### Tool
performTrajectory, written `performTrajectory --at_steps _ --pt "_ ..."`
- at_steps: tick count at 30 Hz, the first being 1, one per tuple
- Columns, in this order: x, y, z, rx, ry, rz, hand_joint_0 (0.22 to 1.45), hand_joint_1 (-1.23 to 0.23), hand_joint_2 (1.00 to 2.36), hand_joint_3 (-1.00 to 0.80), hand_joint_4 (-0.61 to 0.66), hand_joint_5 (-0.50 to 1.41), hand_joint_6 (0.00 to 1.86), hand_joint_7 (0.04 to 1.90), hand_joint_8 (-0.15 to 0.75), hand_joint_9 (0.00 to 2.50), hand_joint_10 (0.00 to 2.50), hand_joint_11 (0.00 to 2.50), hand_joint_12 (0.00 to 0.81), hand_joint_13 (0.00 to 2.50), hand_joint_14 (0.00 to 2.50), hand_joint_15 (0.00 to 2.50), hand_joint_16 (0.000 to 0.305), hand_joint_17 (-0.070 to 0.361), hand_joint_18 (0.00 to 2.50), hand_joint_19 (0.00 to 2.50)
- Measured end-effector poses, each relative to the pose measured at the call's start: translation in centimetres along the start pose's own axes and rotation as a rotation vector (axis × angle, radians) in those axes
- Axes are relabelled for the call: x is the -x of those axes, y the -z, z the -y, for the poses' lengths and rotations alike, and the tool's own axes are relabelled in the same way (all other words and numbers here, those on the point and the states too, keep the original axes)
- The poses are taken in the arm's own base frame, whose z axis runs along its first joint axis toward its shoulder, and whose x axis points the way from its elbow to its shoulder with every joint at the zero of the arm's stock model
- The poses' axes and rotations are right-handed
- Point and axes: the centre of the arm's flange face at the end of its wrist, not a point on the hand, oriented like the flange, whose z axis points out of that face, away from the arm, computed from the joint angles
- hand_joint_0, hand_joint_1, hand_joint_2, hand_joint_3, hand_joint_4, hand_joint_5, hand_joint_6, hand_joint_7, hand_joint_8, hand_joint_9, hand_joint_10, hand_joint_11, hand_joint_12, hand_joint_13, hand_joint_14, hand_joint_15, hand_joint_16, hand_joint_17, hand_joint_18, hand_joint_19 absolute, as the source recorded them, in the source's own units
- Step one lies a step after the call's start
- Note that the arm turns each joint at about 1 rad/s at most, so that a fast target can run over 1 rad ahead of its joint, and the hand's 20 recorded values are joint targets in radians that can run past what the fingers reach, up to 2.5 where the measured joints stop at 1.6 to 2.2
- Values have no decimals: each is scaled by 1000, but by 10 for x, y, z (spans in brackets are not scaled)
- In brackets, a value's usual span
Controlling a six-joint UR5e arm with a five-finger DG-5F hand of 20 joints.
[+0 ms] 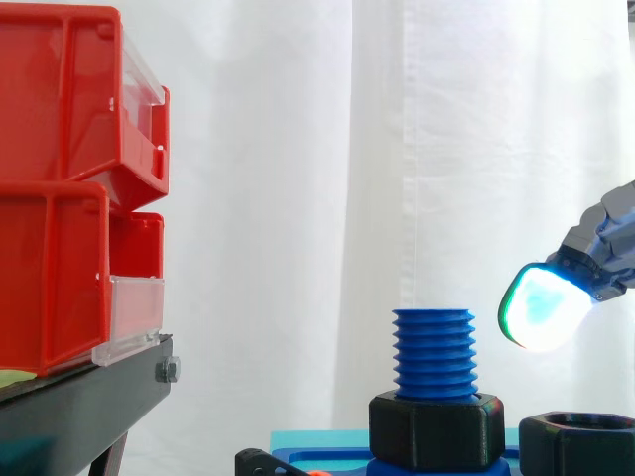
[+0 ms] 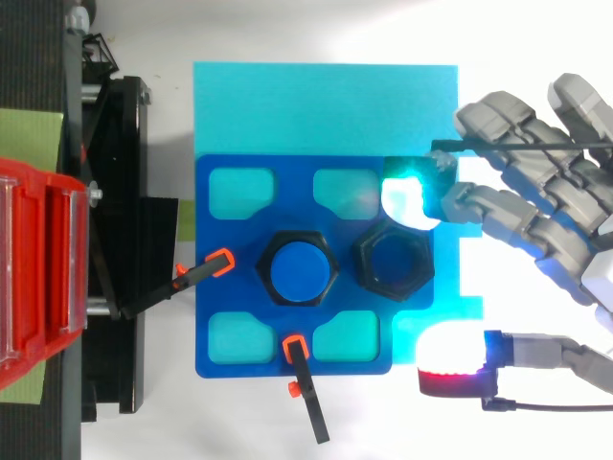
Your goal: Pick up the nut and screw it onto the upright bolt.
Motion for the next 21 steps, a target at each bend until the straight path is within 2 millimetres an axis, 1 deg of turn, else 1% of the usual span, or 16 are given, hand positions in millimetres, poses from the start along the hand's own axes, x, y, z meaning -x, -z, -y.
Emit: performTrajectory --at_steps 2,3,5,9,13,21 --pt "0 -1 1 5 7 -3 433 -626 1000 -500 112 -274 501 614 234 178 0 0 330 118 0 0 40 91 0 0" --pt "0 -2 2 6 9 -4 435 -589 1000 -500 94 -287 501 634 220 111 0 0 327 57 0 0 40 91 0 0" --pt "1 -4 3 10 15 -6 408 -673 1000 -500 101 -300 501 636 217 0 0 0 348 0 0 0 45 102 0 0" --pt "2 -7 6 17 35 -7 377 -748 1000 -500 96 -300 501 627 219 0 0 0 368 0 0 0 50 113 0 0" --pt "2 -10 8 23 58 -6 371 -756 1000 -500 88 -300 501 625 222 0 0 0 376 0 0 0 51 116 0 0" --pt "6 -21 13 43 77 8 358 -716 1000 -500 97 -300 501 627 231 0 0 0 385 0 0 0 54 122 0 0"
